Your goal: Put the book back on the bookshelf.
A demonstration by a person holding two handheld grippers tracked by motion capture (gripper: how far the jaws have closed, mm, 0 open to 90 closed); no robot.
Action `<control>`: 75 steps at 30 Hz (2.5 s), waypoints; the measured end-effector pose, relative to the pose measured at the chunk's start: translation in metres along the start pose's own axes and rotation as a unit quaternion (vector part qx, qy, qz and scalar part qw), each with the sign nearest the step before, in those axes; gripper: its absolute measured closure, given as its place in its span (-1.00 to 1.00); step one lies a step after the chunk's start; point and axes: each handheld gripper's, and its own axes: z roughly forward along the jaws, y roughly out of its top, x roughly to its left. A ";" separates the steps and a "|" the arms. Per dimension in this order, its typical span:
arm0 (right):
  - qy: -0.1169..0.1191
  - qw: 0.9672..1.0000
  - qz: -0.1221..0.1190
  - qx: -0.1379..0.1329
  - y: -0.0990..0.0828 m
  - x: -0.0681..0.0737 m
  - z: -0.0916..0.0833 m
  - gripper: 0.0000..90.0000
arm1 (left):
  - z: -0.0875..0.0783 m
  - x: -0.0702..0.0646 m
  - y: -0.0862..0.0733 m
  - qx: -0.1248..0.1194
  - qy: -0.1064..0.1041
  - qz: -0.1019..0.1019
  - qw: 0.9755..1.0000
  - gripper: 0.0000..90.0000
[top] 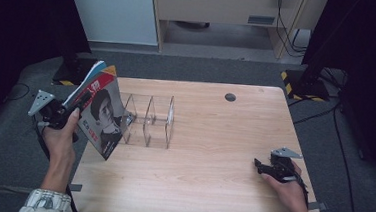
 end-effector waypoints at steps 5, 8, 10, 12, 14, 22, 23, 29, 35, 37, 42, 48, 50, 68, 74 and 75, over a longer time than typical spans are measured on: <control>-0.001 1.000 0.002 -0.001 0.000 0.001 0.000 -0.38 | -0.001 0.004 -0.001 0.007 0.003 -0.001 1.000 0.22; -0.001 1.000 0.002 -0.001 0.000 0.001 0.000 -0.39 | -0.002 0.004 -0.003 0.010 0.010 0.003 1.000 0.06; -0.001 1.000 0.002 0.000 0.000 0.001 0.000 -0.39 | -0.002 0.004 -0.005 0.013 0.011 0.004 1.000 -0.06; -0.001 1.000 0.001 0.000 0.000 0.001 0.000 -0.39 | -0.002 0.003 -0.006 0.016 0.013 0.004 1.000 -0.15; -0.001 1.000 0.002 0.000 0.000 0.001 0.000 -0.39 | -0.001 0.002 -0.007 0.020 0.012 0.006 1.000 -0.26; -0.001 1.000 0.002 0.000 0.000 0.001 0.000 -0.40 | -0.003 0.001 -0.010 0.032 0.006 -0.001 0.999 -0.64; -0.001 1.000 0.002 0.000 0.000 0.001 0.000 -0.40 | -0.003 0.000 -0.011 0.032 0.004 0.005 0.999 -0.68; -0.001 1.000 0.003 0.000 0.000 0.001 0.000 -0.40 | -0.003 -0.004 -0.014 0.044 -0.002 0.019 0.999 -0.80; 0.001 1.000 0.003 0.000 0.000 0.001 0.000 -0.41 | -0.007 -0.005 -0.018 0.052 0.002 0.027 0.998 -0.83; 0.002 1.000 0.002 0.001 0.000 0.001 0.000 -0.41 | -0.009 -0.006 -0.019 0.054 0.004 0.033 0.998 -0.84; 0.002 1.000 0.001 0.001 0.000 0.001 0.000 -0.41 | -0.011 -0.007 -0.020 0.057 0.002 0.032 0.998 -0.88; 0.002 1.000 0.001 0.001 0.000 0.000 0.000 -0.41 | -0.015 -0.007 -0.022 0.057 0.008 0.038 0.998 -0.89; 0.002 1.000 0.001 0.001 0.000 0.000 0.000 -0.41 | -0.016 -0.008 -0.023 0.059 0.006 0.040 0.997 -0.90; 0.003 1.000 0.001 0.001 0.000 0.000 0.000 -0.41 | -0.029 -0.009 -0.033 0.062 0.008 0.046 0.997 -0.90; 0.003 1.000 0.001 0.001 0.000 0.001 0.000 -0.41 | -0.033 -0.012 -0.034 0.060 0.004 0.050 0.997 -0.90; 0.003 1.000 0.001 0.001 0.000 0.001 0.000 -0.41 | -0.033 -0.013 -0.034 0.061 0.004 0.052 0.997 -0.90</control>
